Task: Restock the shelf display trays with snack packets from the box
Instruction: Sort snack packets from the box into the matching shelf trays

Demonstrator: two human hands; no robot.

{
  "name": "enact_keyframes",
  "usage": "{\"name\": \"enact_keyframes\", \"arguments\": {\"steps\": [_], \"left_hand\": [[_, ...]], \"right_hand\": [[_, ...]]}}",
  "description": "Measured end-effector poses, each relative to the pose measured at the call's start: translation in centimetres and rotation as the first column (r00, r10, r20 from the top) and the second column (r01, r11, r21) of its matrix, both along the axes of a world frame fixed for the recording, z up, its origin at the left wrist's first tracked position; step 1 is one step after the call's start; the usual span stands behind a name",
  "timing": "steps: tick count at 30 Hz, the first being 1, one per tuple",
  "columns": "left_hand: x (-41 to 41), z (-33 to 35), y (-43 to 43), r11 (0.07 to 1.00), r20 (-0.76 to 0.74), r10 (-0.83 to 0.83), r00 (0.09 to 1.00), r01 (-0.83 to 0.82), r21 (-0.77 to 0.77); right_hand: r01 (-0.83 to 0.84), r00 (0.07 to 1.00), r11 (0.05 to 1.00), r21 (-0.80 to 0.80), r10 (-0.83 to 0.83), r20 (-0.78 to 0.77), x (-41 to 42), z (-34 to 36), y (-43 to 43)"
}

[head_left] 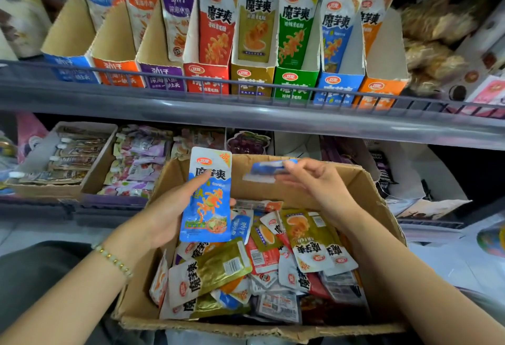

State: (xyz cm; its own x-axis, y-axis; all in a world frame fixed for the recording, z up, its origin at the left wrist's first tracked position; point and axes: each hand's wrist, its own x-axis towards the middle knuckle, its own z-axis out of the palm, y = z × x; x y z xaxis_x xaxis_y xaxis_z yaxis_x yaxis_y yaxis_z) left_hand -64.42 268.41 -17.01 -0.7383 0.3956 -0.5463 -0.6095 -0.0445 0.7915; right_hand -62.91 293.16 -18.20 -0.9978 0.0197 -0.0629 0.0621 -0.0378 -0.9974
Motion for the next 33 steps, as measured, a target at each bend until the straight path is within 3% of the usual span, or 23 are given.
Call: {"name": "enact_keyframes", "arguments": {"steps": [3,7,11,13,15,16,18,20,22,25,29,31,33], "left_hand": [[0.3,0.3,0.8,0.994,0.042,-0.056,0.998,0.052,0.095],[0.4,0.0,1.8,0.975,0.083,-0.059,0.995,0.039,0.219],[0.8,-1.4,2.0,0.995,-0.017,0.086,0.996,-0.085,0.043],[0.6,-1.6,1.4,0.989,-0.106,0.146,0.984,-0.148,-0.008],[-0.1,-0.9,0.1,0.978,-0.175,0.199,0.964,-0.207,-0.028],[-0.5,-0.6,-0.6,0.975,-0.192,0.217,0.957,-0.222,-0.005],[-0.8,0.2,-1.6,0.973,-0.195,0.227,0.954,-0.212,0.097],[-0.9,0.5,-2.2,0.963,-0.177,0.236,0.956,-0.205,0.176],[-0.9,0.6,-2.4,0.956,-0.165,0.242,0.956,-0.207,0.207],[-0.8,0.6,-2.4,0.961,-0.17,0.219,0.961,-0.183,0.205],[-0.9,0.5,-2.4,0.962,-0.156,0.199,0.967,-0.164,0.216],[-0.9,0.4,-2.4,0.962,-0.152,0.198,0.968,-0.162,0.22],[-0.9,0.4,-2.3,0.96,-0.151,0.201,0.968,-0.165,0.224]], "right_hand": [[0.034,0.996,0.997,-0.067,-0.039,-0.078,1.1,1.1,-1.1],[-0.158,0.986,0.987,0.004,0.158,-0.056,2.4,-0.3,-3.8],[-0.302,0.953,0.952,0.051,0.303,-0.014,2.6,-0.9,-4.8],[-0.195,0.981,0.979,0.065,0.194,0.016,1.8,-1.7,-4.0],[-0.109,0.993,0.978,0.175,0.099,0.062,0.8,-3.0,-2.4],[-0.137,0.988,0.948,0.286,0.112,0.103,0.5,-3.7,-1.6],[-0.334,0.935,0.799,0.501,0.215,0.282,0.0,-5.6,-0.6],[-0.516,0.849,0.612,0.599,0.275,0.451,-0.7,-7.4,-0.7],[-0.614,0.778,0.503,0.609,0.257,0.573,-1.4,-8.8,-1.5],[-0.649,0.724,0.512,0.563,0.186,0.664,-2.3,-10.0,-2.3],[-0.666,0.737,0.405,0.627,0.229,0.636,-2.6,-12.2,-1.6],[-0.611,0.787,0.42,0.671,0.232,0.571,-1.4,-11.7,-1.9],[-0.561,0.822,0.497,0.662,0.241,0.516,-0.2,-11.7,-2.2]]}}
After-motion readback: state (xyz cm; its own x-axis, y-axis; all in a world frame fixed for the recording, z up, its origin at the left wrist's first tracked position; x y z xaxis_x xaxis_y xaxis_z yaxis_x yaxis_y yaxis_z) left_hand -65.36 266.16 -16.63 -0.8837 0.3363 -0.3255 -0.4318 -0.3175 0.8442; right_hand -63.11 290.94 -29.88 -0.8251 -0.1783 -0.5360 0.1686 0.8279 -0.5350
